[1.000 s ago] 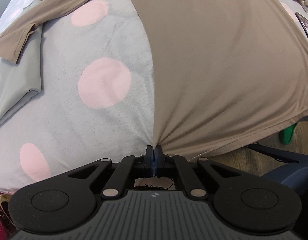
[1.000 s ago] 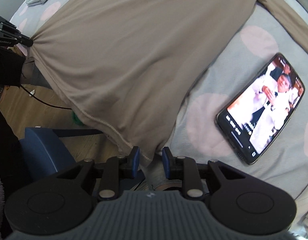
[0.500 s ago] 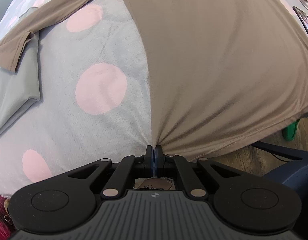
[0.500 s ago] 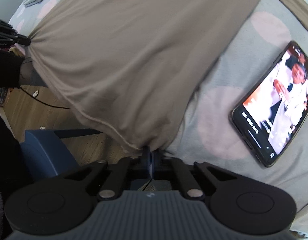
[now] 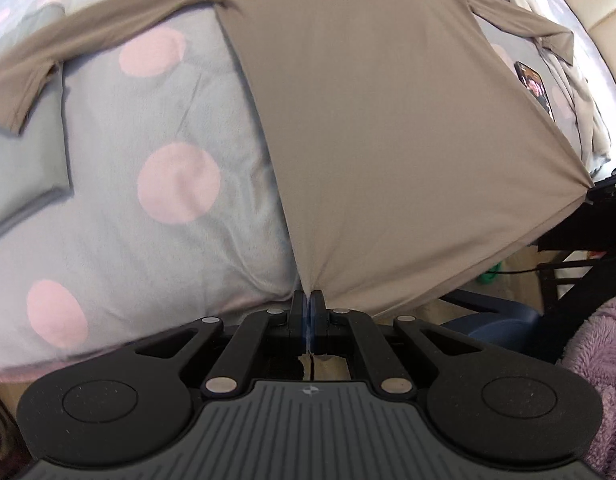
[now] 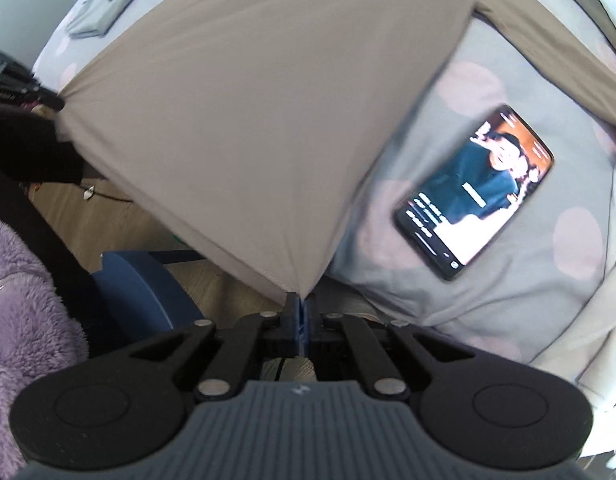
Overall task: Fold clothes
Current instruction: 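Lift the shirt by the hem with both grippers and shake it, then lay the brown shirt flat and open both grippers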
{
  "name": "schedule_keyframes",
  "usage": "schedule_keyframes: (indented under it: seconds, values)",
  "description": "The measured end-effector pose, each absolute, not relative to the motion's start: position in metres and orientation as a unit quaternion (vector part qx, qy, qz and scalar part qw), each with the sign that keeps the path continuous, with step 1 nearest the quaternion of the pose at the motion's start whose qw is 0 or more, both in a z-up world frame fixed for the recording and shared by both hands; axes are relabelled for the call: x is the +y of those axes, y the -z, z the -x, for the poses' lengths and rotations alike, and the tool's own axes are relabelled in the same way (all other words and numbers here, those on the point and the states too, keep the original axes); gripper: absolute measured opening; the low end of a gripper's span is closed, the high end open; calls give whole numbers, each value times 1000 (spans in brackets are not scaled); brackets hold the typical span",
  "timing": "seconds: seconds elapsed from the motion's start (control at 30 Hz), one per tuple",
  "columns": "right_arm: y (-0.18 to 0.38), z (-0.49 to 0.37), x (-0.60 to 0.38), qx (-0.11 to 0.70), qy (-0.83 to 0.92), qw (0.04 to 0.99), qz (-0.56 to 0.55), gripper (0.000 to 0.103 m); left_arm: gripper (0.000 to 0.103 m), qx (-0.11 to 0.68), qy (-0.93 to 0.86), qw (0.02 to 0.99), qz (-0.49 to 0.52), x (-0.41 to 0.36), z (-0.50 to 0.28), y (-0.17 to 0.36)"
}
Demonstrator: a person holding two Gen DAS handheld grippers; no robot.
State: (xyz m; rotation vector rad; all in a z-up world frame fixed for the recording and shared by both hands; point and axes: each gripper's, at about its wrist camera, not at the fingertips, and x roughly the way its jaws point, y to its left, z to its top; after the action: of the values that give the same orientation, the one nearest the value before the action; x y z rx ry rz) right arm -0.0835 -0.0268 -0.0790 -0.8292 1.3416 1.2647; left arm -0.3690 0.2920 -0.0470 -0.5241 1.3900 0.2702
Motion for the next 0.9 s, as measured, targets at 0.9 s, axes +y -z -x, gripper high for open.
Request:
schedule_keyframes:
  seconds: [0.9]
  values:
    - [48,-46,-53,533,-348,761,123,29,20,548,-170,778,257,327,326,21]
